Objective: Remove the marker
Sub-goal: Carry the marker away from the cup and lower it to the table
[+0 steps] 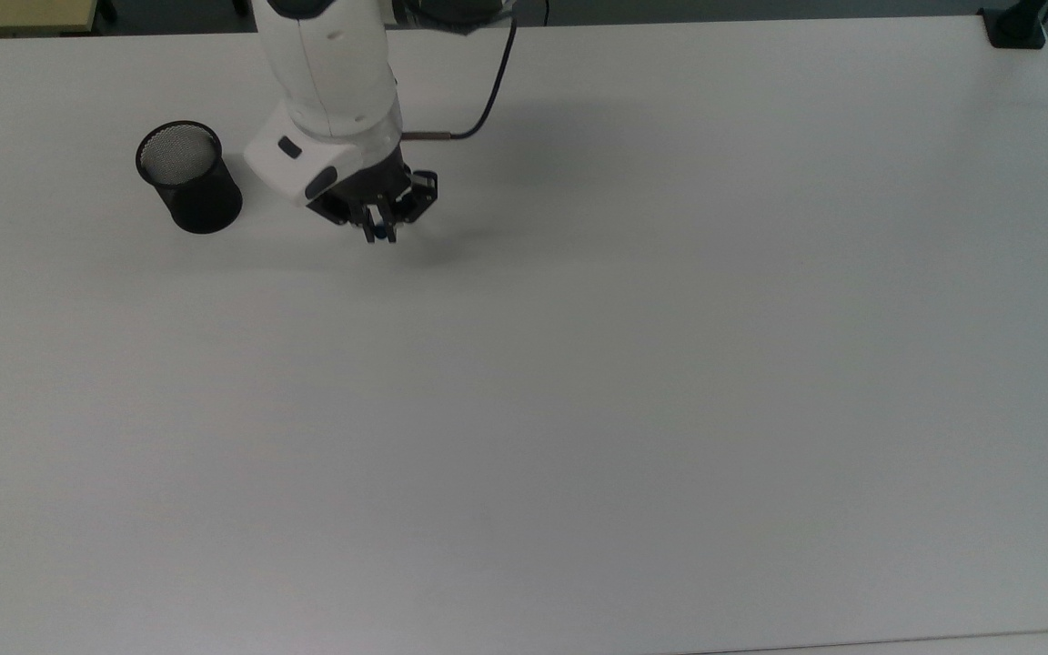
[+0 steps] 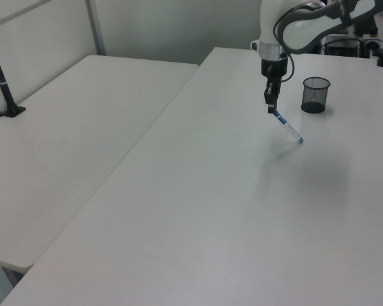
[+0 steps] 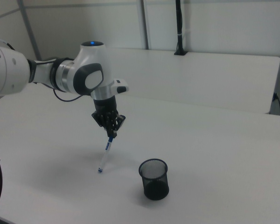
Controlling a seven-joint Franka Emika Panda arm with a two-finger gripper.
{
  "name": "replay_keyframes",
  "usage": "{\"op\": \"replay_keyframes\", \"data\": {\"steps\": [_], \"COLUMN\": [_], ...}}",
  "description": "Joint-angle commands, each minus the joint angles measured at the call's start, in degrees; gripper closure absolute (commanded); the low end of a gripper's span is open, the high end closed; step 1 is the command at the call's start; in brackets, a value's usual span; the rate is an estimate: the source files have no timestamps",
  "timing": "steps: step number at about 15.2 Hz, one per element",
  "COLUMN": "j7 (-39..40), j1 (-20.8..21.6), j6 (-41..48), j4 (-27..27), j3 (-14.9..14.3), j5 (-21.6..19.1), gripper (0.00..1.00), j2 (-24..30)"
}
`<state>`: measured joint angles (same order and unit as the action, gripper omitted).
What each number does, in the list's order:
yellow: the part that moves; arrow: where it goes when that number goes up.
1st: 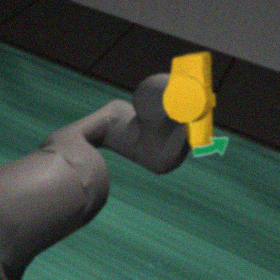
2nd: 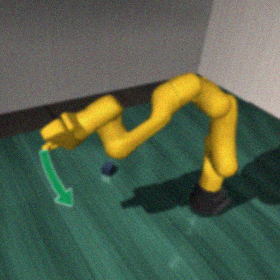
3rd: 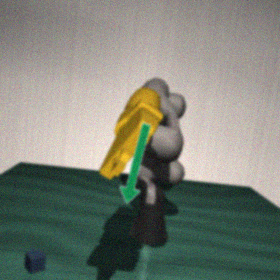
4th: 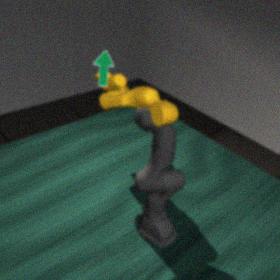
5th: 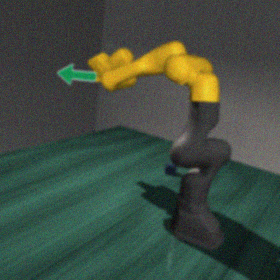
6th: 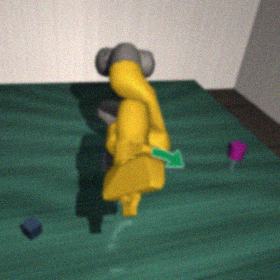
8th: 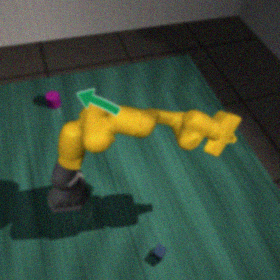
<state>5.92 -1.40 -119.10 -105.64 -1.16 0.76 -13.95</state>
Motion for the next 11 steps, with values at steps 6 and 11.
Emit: {"op": "replay_keyframes", "data": {"steps": [6, 11], "j7": [-2.49, -3.37], "j1": [1.83, 1.66], "j6": [-14.75, -15.37], "j4": [-4.22, -4.05], "j3": [-0.33, -0.24], "j5": [1.44, 1.88], "gripper": [0.94, 0.51], "j2": [-5.37, -5.91]}}
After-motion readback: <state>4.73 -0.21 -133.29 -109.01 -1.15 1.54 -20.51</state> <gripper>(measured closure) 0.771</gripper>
